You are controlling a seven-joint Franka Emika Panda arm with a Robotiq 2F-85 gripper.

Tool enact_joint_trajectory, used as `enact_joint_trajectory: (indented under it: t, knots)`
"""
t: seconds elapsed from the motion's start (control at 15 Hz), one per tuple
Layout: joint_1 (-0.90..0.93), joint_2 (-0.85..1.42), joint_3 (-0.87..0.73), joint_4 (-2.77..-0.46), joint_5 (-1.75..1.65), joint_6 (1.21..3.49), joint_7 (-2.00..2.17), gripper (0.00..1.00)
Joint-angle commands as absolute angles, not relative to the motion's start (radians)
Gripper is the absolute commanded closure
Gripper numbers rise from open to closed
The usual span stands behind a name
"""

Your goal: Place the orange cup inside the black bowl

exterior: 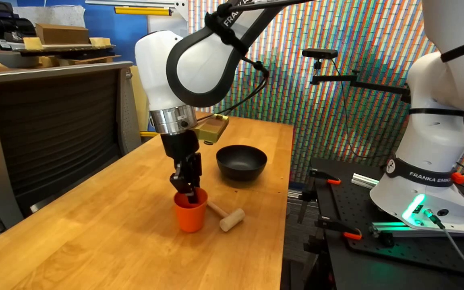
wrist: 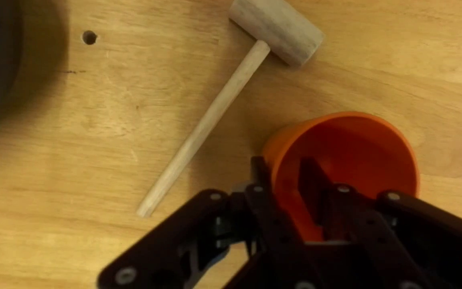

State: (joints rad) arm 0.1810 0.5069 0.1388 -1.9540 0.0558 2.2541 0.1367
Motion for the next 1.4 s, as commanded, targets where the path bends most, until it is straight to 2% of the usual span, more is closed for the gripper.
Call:
enact_joint_trajectory:
  t: [0.0, 0.27, 0.87, 1.2, 1.33]
  knots:
    - [0.169, 0.491, 0.148, -1.973, 0.068, 2.277, 0.069, 1.0]
    - [0.135, 0.431, 0.129, -1.993, 0.062, 2.238, 0.02, 0.99]
    - [0.054, 0.174, -0.081, -2.059, -0.19, 2.159, 0.185, 0.99]
    - [-0.022, 0.182, -0.088, -2.121, -0.102, 2.056, 0.145, 0.99]
    - [-0.036, 0.2, -0.082, -2.156, -0.065, 2.096, 0.125, 0.99]
